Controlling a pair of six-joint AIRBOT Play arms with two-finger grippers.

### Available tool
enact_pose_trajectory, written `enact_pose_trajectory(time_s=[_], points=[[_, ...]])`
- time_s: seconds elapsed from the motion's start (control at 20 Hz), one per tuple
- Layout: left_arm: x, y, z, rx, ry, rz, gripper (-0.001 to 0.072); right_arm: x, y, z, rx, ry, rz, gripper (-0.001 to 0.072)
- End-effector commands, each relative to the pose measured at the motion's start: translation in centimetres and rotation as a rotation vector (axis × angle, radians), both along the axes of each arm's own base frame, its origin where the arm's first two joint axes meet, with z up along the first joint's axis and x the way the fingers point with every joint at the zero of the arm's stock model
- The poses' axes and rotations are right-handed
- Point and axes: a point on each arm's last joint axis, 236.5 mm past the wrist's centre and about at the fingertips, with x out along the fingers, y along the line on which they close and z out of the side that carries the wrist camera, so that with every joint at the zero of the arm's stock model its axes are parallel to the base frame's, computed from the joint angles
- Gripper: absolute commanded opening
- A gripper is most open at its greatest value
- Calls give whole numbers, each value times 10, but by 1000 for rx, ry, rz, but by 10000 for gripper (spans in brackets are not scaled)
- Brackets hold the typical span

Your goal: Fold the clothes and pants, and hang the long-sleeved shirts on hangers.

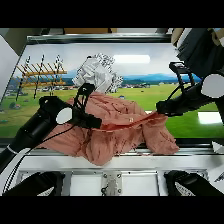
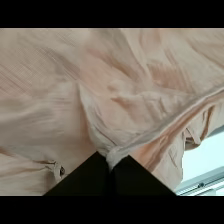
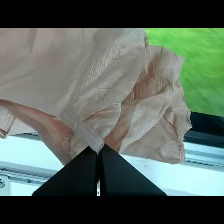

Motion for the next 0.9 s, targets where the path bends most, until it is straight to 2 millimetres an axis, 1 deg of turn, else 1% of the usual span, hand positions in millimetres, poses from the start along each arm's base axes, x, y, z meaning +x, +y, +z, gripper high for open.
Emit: enact_pose_trajectory(time_s=[0.0, 0.1, 0.2, 0.25, 0.3, 0.35, 0.4, 0.45, 0.55, 0.6, 0.7, 0.75, 0.85], points=[[19, 7, -3, -27, 2, 49, 11, 1, 2, -1, 8, -4, -14, 6], [26, 6, 5, -42, -27, 49, 11, 3, 3, 0, 12, -14, -14, 6], [26, 2, 10, -44, -40, 19, 12, 4, 4, 0, 13, -17, -14, 7], [24, 0, 10, -40, -40, 0, 144, 4, 4, 0, 14, -17, -14, 6], [22, -2, 10, -41, -40, -6, 549, 4, 4, 0, 14, -17, -14, 7], [23, -3, 11, -46, -41, -5, 702, 4, 4, 0, 14, -17, -14, 7], [24, -4, 17, -54, -46, -4, 695, 4, 4, 0, 14, -17, -14, 7], [30, -5, 28, -79, -66, -1, 696, 4, 4, 0, 13, -17, -13, 8], [49, -1, 58, -110, -135, 12, 695, 4, 4, 0, 13, -17, -13, 7], [61, 5, 74, -125, -179, 27, 695, 4, 4, 0, 13, -17, -13, 7], [82, 23, 100, -140, -249, 68, 695, 4, 3, 0, 13, -16, -13, 8], [93, 34, 107, -137, -281, 96, 695, 4, 4, 0, 13, -16, -14, 8], [114, 60, 113, -130, -331, 152, 695, 4, 4, 0, 13, -16, -13, 7]])
